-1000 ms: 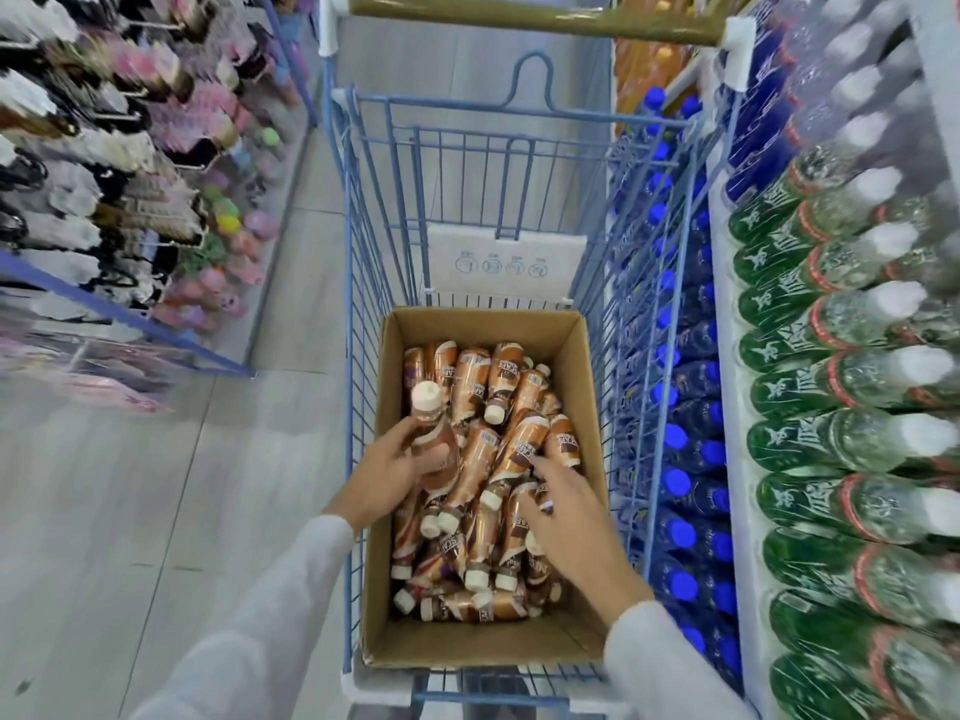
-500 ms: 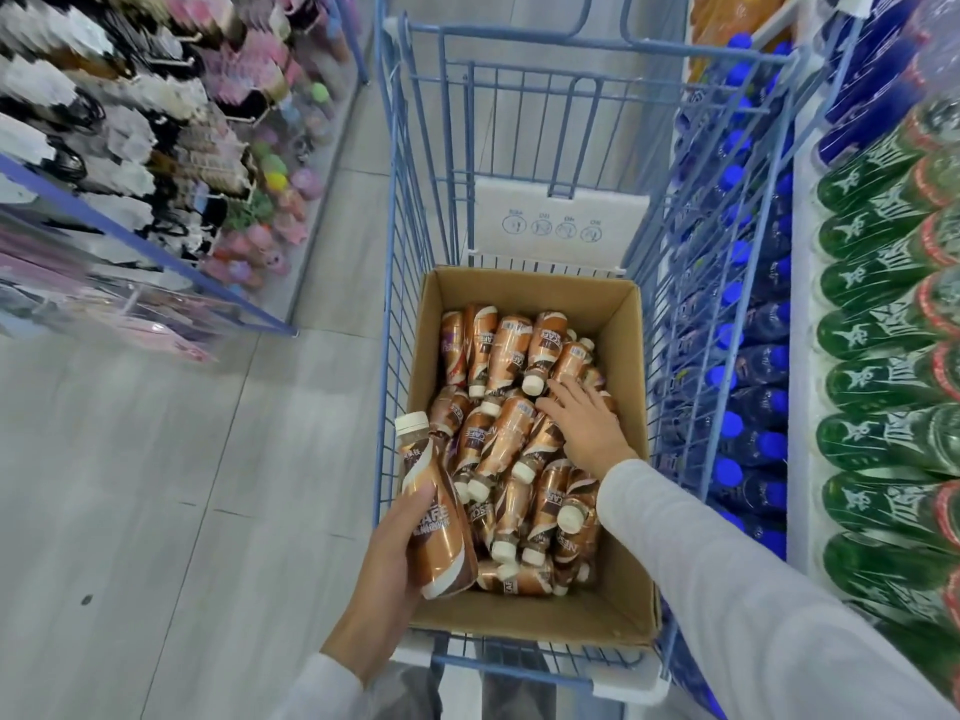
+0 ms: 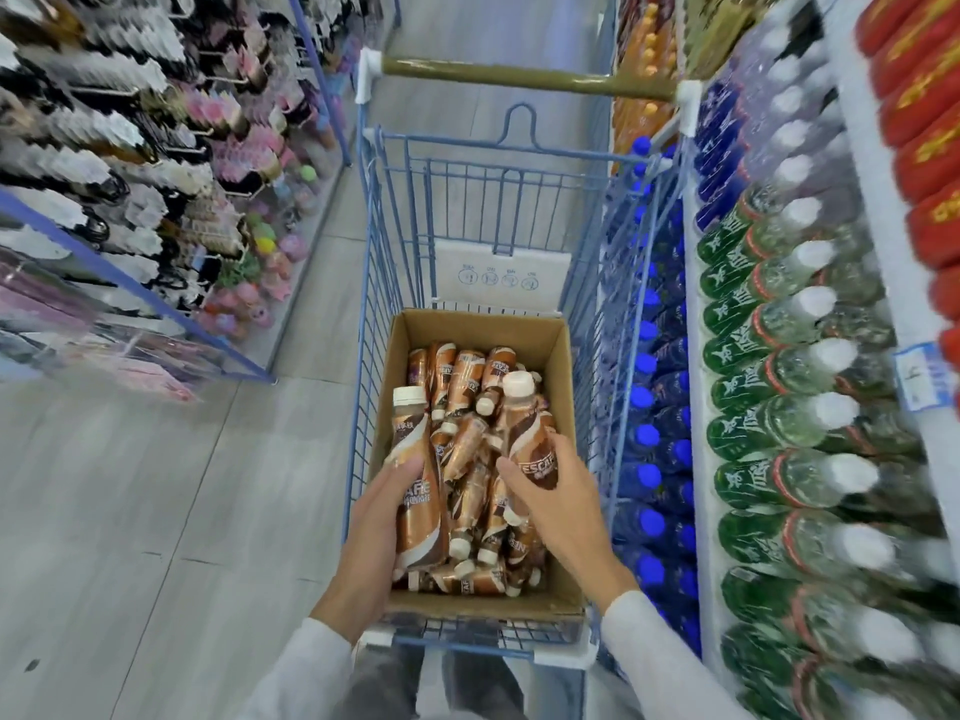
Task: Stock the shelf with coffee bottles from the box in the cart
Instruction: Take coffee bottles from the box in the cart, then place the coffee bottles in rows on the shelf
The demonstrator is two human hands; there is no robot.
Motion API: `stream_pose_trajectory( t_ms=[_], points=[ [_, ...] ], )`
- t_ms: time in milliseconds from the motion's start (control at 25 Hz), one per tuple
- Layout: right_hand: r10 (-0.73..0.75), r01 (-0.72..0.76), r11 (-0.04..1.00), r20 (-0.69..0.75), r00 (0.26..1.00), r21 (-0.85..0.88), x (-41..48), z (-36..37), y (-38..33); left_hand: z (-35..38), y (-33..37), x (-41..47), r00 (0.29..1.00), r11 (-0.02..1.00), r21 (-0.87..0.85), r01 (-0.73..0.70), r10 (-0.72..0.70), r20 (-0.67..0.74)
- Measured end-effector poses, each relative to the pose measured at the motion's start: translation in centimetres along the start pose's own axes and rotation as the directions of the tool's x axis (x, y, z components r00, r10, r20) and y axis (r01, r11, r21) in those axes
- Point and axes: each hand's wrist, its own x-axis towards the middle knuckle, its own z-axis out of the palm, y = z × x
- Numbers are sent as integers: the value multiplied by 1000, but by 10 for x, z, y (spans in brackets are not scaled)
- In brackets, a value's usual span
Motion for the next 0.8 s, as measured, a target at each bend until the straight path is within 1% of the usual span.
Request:
stream_pose_trajectory(
  t_ms=[120,200,320,400,480,560,680,800],
  points=[
    [65,-53,975,-47,997,217,-58,-21,-30,26,11,-24,995,996,56,-72,67,79],
    [63,-30,945,-90,994,326,-92,-34,-46,41,15,-38,979,986,128,-109,85,184],
    [88,-9,922,-188,978,388,-134,-49,-62,65,18,-56,955,968,213,-129,63,291],
    [137,5,895,-285,949,445,-159,-57,-61,82,16,-67,921,957,241,-159,55,386],
    [209,13,855,-369,905,518,-185,-65,-57,101,13,-79,884,950,278,-142,-5,468],
    [265,39,822,-441,858,569,-212,-73,-53,122,11,-94,838,924,359,-131,-90,538],
    [339,101,789,-566,751,606,-260,-86,-43,157,-2,-126,729,895,426,-135,-201,654],
    [416,159,769,-674,610,619,-313,-101,-30,189,-24,-168,611,865,470,-174,-280,741]
  ],
)
